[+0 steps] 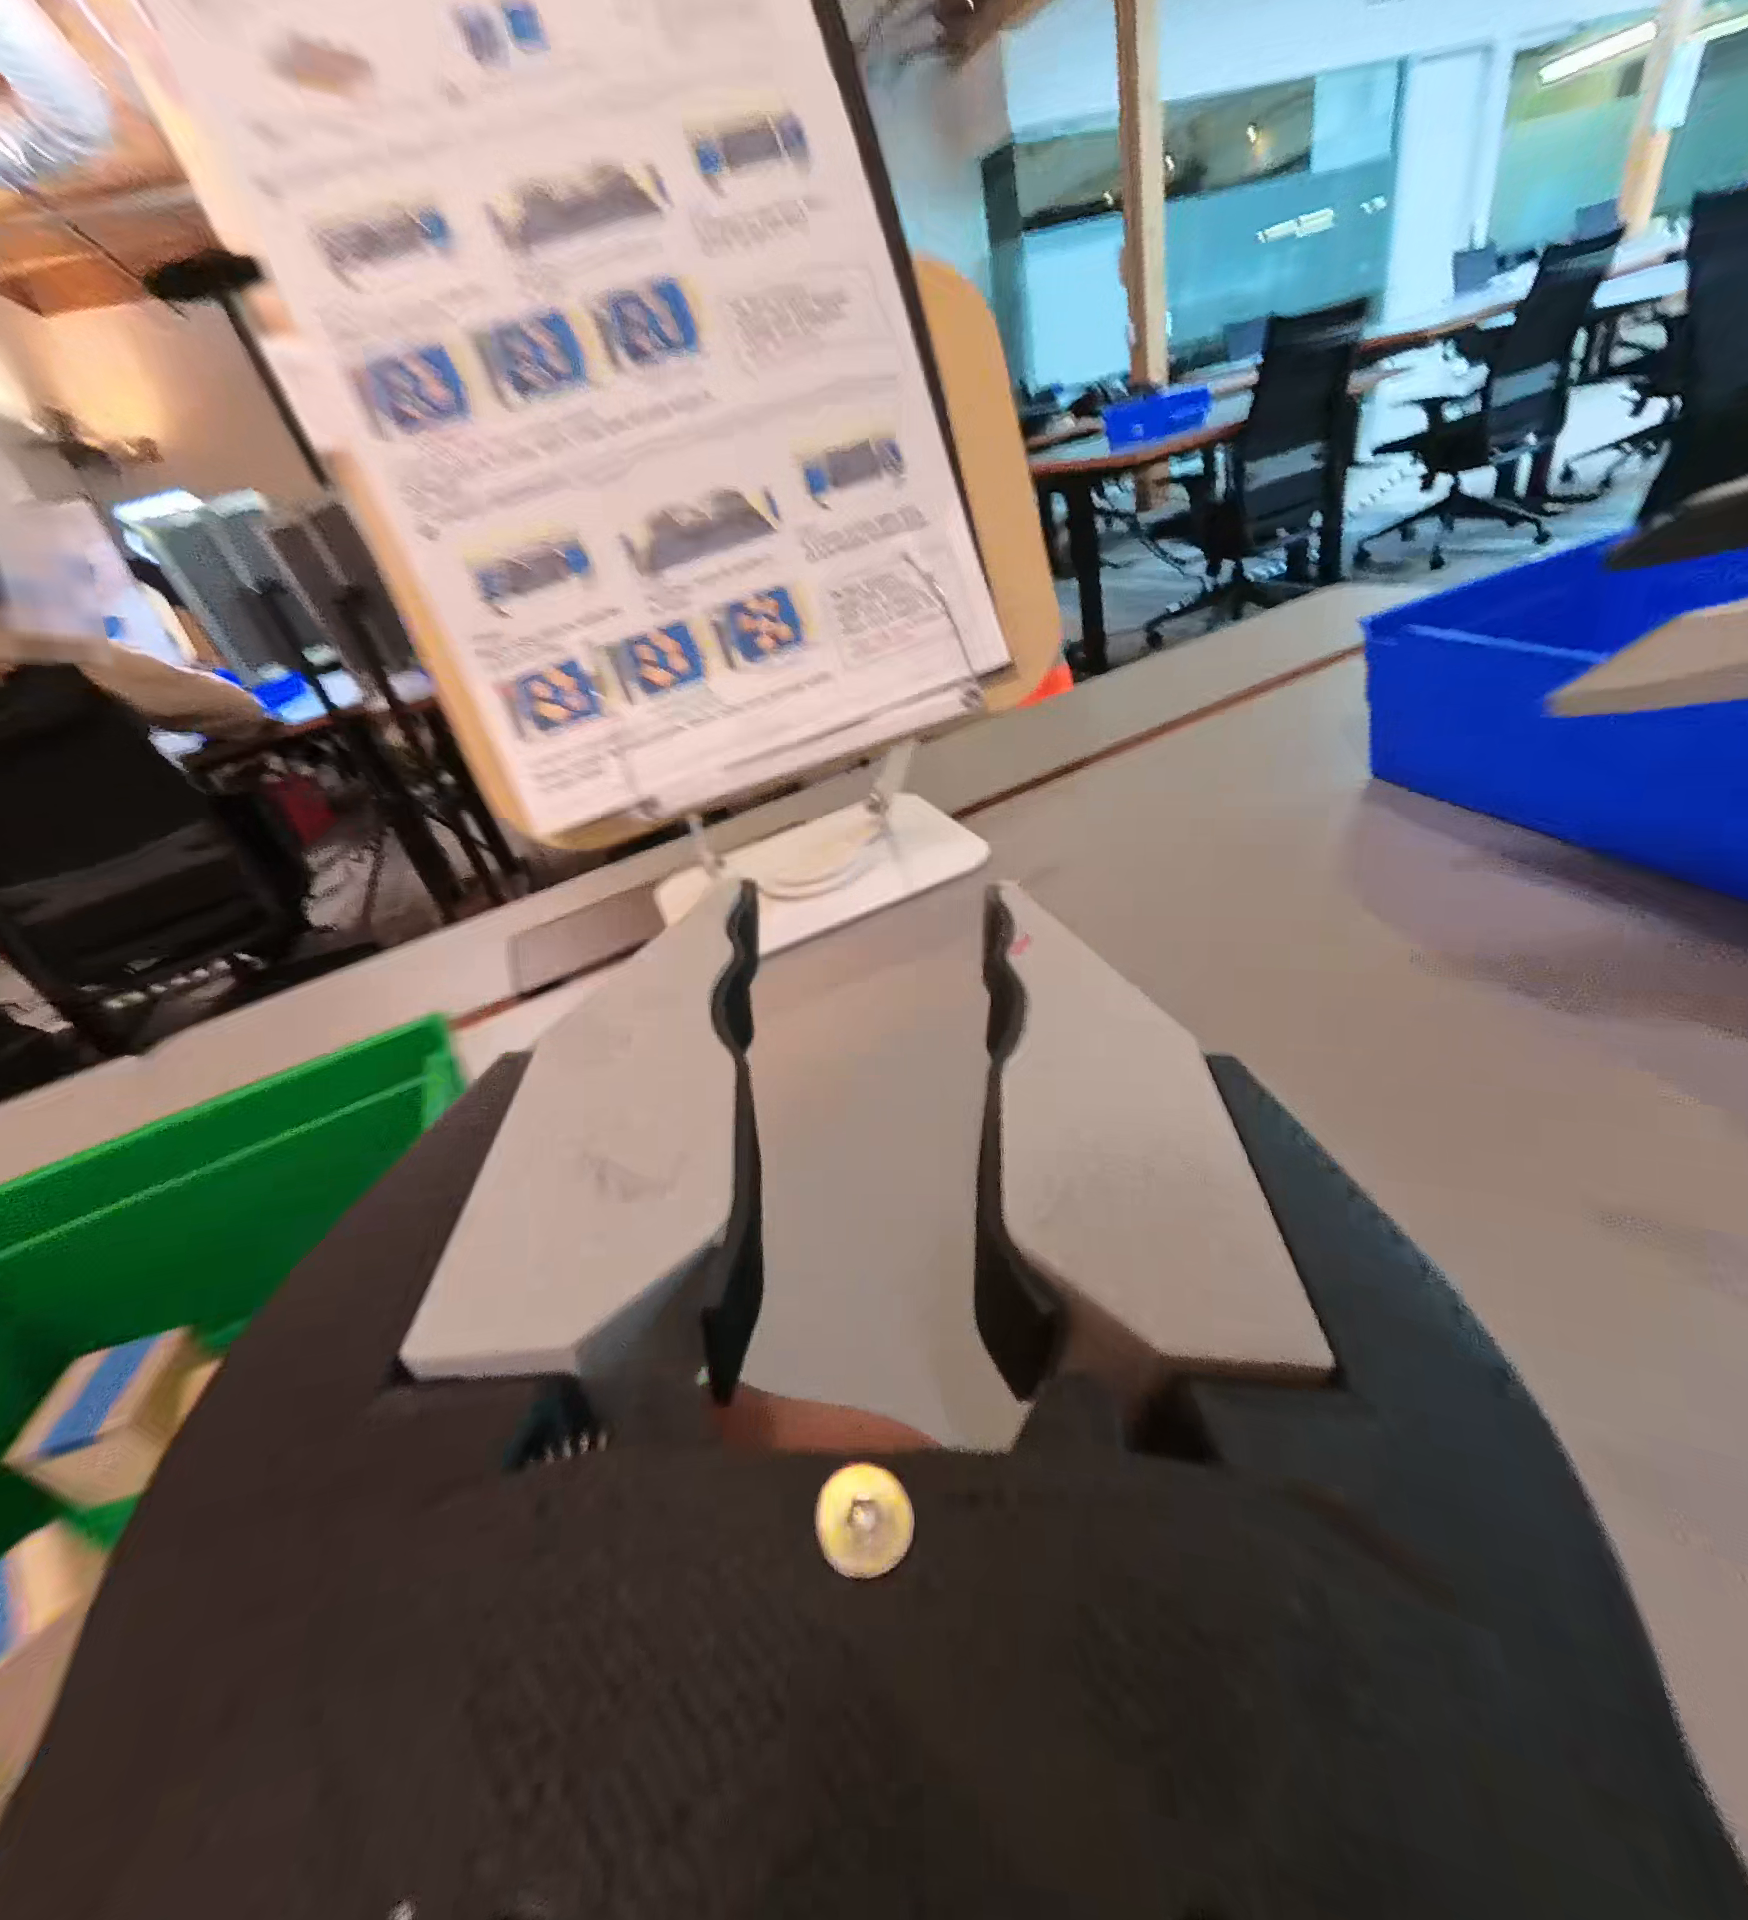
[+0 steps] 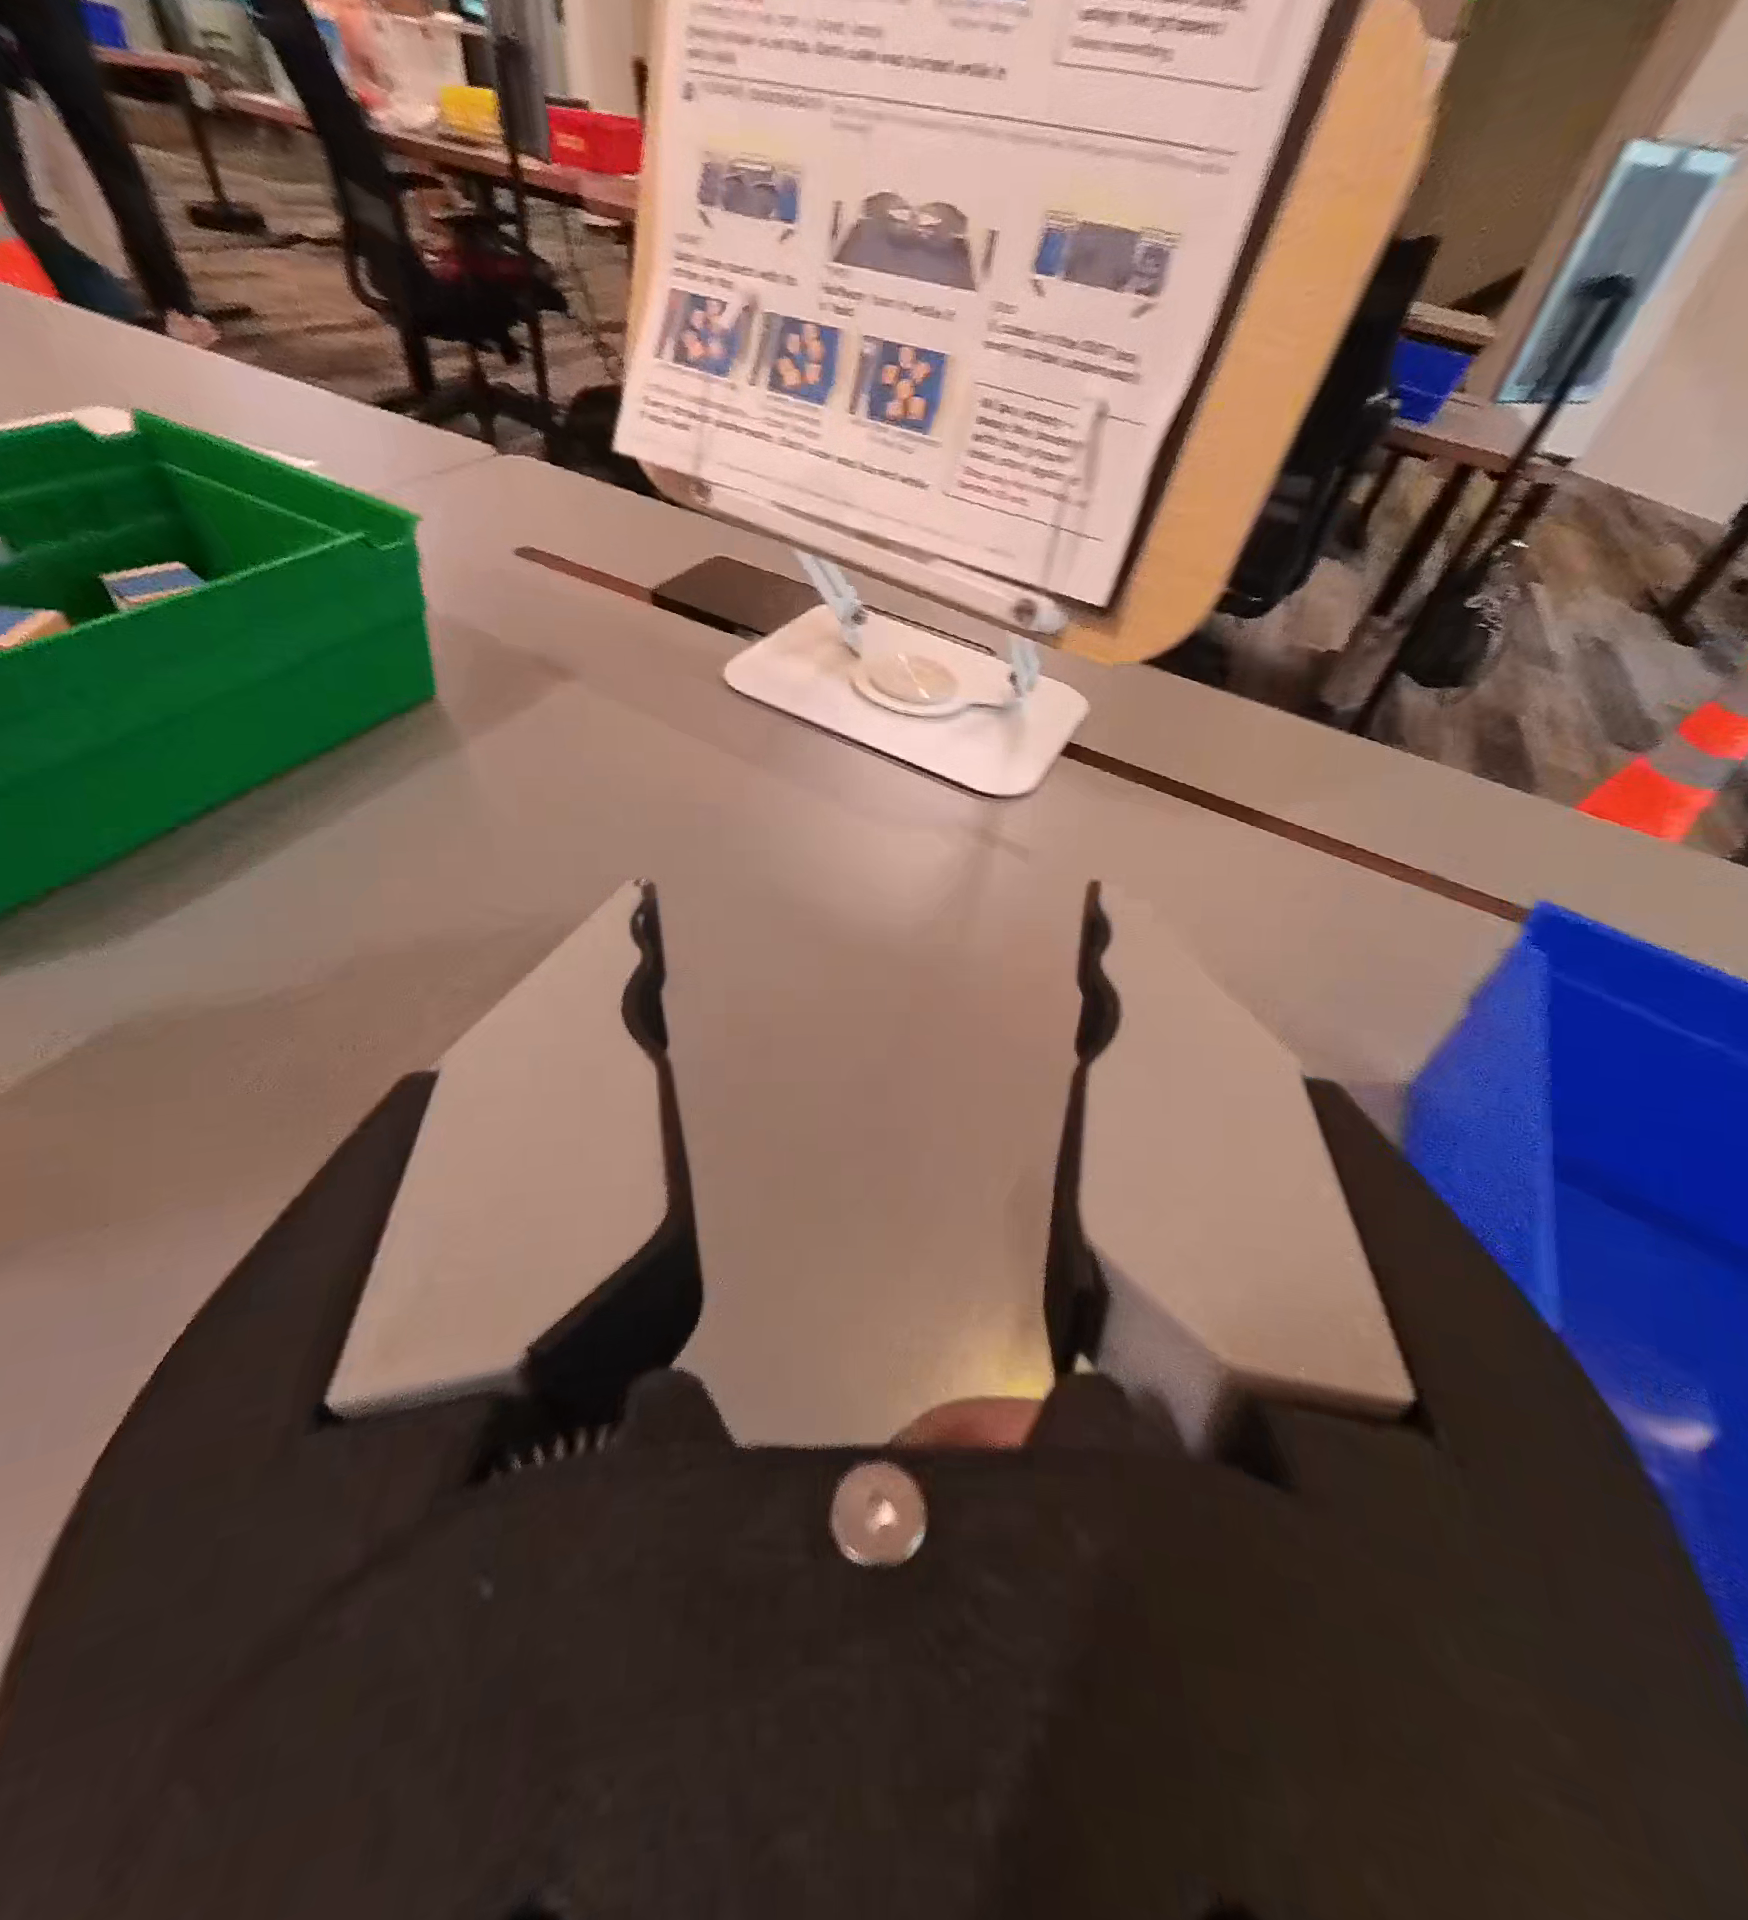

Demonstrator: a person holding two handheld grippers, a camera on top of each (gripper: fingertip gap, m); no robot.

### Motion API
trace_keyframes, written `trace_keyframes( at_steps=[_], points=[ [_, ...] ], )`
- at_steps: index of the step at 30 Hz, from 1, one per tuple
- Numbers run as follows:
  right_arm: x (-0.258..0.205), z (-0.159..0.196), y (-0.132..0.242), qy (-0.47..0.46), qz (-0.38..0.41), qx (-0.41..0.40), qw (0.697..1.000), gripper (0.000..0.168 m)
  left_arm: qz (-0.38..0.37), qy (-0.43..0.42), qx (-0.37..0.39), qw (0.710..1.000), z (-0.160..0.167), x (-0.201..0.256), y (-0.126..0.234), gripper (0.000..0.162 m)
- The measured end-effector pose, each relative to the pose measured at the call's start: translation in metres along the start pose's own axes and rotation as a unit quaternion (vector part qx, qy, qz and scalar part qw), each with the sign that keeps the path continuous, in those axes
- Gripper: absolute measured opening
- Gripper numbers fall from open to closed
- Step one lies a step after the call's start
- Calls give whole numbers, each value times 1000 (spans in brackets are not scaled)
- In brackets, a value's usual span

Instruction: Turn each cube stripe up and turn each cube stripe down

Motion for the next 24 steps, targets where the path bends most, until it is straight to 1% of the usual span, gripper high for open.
trace_keyframes(
  at_steps=[1,2,4,6,7,8,9,10,11,12,16,21,24],
  points=[
    [-9,-1,-21,1,-13,3,1000,81,11,4,-14,1000,10,10,-22,43],
    [-15,1,-42,0,-16,9,1000,81,21,12,-30,999,22,20,-43,45],
    [-17,11,-80,0,0,30,1000,78,27,30,-49,998,45,31,-82,48],
    [-12,33,-110,15,27,47,998,71,14,40,-52,998,66,34,-108,46],
    [-14,42,-119,26,18,40,999,72,15,46,-63,997,77,36,-115,46],
    [-13,43,-121,9,10,22,1000,74,26,38,-83,995,83,40,-119,51],
    [-12,40,-119,1,0,29,1000,73,29,20,-91,995,81,40,-119,57],
    [-10,40,-117,-5,-3,49,999,69,12,5,-75,997,77,35,-117,51],
    [-8,40,-115,-13,-6,61,998,70,-4,-2,-51,999,73,30,-114,46],
    [-8,43,-115,-21,-13,52,998,71,-7,-5,-40,999,71,29,-111,45],
    [-12,47,-116,-9,-13,36,999,72,12,8,-44,999,76,35,-105,48],
    [-19,47,-107,14,-3,46,999,71,14,-41,-22,999,73,48,-99,49],
    [-15,48,-100,8,6,52,999,70,11,-40,-19,999,69,53,-90,48]
  ],
)
Point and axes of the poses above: each gripper's, where its closed fingertips meet, y back along the fingers, z out of its underside, x = y × z across the jaws, the point moved 2 cm from there along y, back along the fingers, and after that the axes turned 2 degrees about -x, right-handed, at the moved point
